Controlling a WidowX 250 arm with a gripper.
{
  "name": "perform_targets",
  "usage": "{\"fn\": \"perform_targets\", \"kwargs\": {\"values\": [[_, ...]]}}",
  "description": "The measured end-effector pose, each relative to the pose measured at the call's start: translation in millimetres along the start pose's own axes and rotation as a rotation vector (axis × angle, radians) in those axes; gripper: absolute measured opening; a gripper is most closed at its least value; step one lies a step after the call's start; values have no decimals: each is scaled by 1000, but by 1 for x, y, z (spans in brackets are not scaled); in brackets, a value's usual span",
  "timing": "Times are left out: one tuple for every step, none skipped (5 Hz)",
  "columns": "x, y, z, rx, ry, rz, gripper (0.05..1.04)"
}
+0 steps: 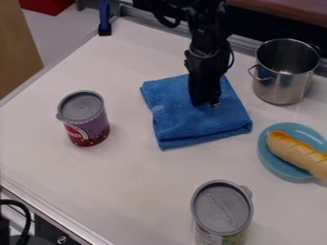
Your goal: Moved blue cloth to the center of the table
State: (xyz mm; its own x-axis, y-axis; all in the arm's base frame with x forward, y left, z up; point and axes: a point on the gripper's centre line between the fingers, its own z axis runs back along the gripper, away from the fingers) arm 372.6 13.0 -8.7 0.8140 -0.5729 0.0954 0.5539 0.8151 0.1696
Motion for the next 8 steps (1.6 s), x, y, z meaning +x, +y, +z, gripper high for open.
{"fn": "perform_targets", "kwargs": {"values": [[-2,1,-4,19,4,43,52],[-7,5,-4,22,19,136,52],[-13,6,-5,43,43,264,52],[-25,1,-4,44,89,373,52],[-35,0,-2,70,115,469,52],[-39,-7,-2,65,151,629,52],[-42,-16,3,106,208,843,52],[-38,-19,4,137,200,938,52]]}}
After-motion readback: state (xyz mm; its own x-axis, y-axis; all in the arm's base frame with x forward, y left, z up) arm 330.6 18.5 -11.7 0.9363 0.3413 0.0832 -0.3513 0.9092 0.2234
